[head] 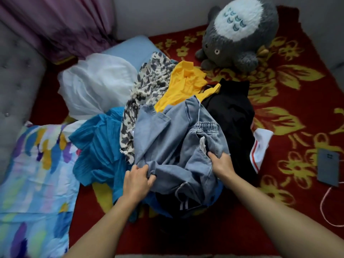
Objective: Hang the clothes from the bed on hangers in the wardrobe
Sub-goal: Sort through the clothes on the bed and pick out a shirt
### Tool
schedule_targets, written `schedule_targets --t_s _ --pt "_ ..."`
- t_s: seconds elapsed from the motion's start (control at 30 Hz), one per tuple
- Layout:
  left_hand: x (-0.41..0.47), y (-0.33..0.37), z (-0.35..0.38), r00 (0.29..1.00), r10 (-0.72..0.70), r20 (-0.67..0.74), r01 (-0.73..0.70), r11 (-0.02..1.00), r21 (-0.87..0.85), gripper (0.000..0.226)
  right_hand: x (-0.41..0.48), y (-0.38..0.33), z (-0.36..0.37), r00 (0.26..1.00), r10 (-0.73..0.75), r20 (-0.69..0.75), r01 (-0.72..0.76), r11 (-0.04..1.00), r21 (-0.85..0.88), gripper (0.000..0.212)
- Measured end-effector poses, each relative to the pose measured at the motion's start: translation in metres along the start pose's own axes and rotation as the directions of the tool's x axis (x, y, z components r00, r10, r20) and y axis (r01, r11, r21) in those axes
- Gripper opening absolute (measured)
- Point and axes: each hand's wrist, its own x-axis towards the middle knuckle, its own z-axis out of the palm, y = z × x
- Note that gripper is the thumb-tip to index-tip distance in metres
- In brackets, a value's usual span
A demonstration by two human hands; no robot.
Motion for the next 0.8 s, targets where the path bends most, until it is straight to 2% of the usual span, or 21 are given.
schedule_targets --t_s 0.1,0.17,0.2,0.23,0.3,0.33,0.37,0.4,0.47,0.53,0.57,0.6,0.63,0.7,0.73,0.8 --pt "-0.024 -0.036 0.012 0.964 -0.085 0.251 0.064 0.994 0.092 0.025 -0.032 0.024 -0.005 0.999 -0.012 -0.038 0.009 0.998 -0.060 0.018" --pt "-0.031 -0.043 0.014 0.889 -0.048 0.456 0.001 0.995 0.101 0.025 -0.061 0.059 -0.009 0.996 0.053 -0.073 -0.064 0.986 -0.154 0.016" --pt "-0.029 -0.035 0.013 0.870 -0.024 0.492 -0.032 0.994 0.106 0.028 -0.066 0.081 -0.014 0.991 0.109 -0.082 -0.123 0.971 -0.206 0.016" --pt "-0.024 -0.025 0.009 0.884 0.009 0.467 -0.062 0.993 0.097 0.033 -0.071 0.103 -0.021 0.981 0.176 -0.080 -0.190 0.951 -0.245 0.016" --pt "-0.009 0.000 -0.001 0.967 0.133 0.218 -0.145 0.989 0.039 0.049 -0.079 0.142 -0.034 0.948 0.308 -0.077 -0.317 0.903 -0.290 0.013" --pt "0.003 0.014 -0.006 0.976 0.206 0.069 -0.207 0.978 0.010 0.059 -0.073 0.161 -0.039 0.936 0.343 -0.085 -0.353 0.894 -0.277 0.014" --pt "0.016 0.031 -0.010 0.961 0.271 -0.054 -0.272 0.962 -0.010 0.067 -0.079 0.150 -0.042 0.934 0.341 -0.108 -0.358 0.894 -0.269 0.014" --pt "0.029 0.047 -0.012 0.942 0.314 -0.120 -0.319 0.948 -0.021 0.073 -0.078 0.144 -0.043 0.940 0.311 -0.136 -0.336 0.912 -0.235 0.013" --pt "0.052 0.074 -0.013 0.936 0.328 -0.129 -0.333 0.943 -0.022 0.089 -0.069 0.124 -0.043 0.951 0.267 -0.156 -0.286 0.951 -0.114 0.026" --pt "0.075 0.091 -0.009 0.971 0.233 -0.053 -0.236 0.970 -0.056 0.099 -0.046 0.112 -0.037 0.963 0.220 -0.156 -0.217 0.975 0.037 0.068" --pt "0.082 0.095 -0.005 0.981 0.193 -0.023 -0.194 0.979 -0.059 0.094 -0.034 0.113 -0.033 0.957 0.234 -0.171 -0.220 0.971 0.097 0.086" --pt "0.087 0.097 -0.001 0.982 0.189 -0.023 -0.189 0.981 -0.045 0.078 -0.028 0.113 -0.028 0.954 0.253 -0.163 -0.230 0.962 0.149 0.090" --pt "0.087 0.096 0.001 0.976 0.212 -0.052 -0.214 0.977 -0.028 0.056 -0.029 0.109 -0.022 0.950 0.283 -0.134 -0.254 0.947 0.198 0.076" --pt "0.081 0.086 -0.001 0.967 0.215 -0.137 -0.224 0.973 -0.051 0.025 -0.037 0.104 -0.014 0.936 0.349 -0.044 -0.329 0.912 0.244 0.028" --pt "0.077 0.076 -0.007 0.972 0.158 -0.173 -0.176 0.980 -0.090 0.023 -0.041 0.105 -0.013 0.934 0.356 -0.039 -0.337 0.910 0.241 0.012" --pt "0.074 0.052 -0.028 0.978 -0.034 -0.208 -0.006 0.982 -0.189 0.032 -0.045 0.102 -0.026 0.939 0.298 -0.173 -0.244 0.930 0.275 0.005"
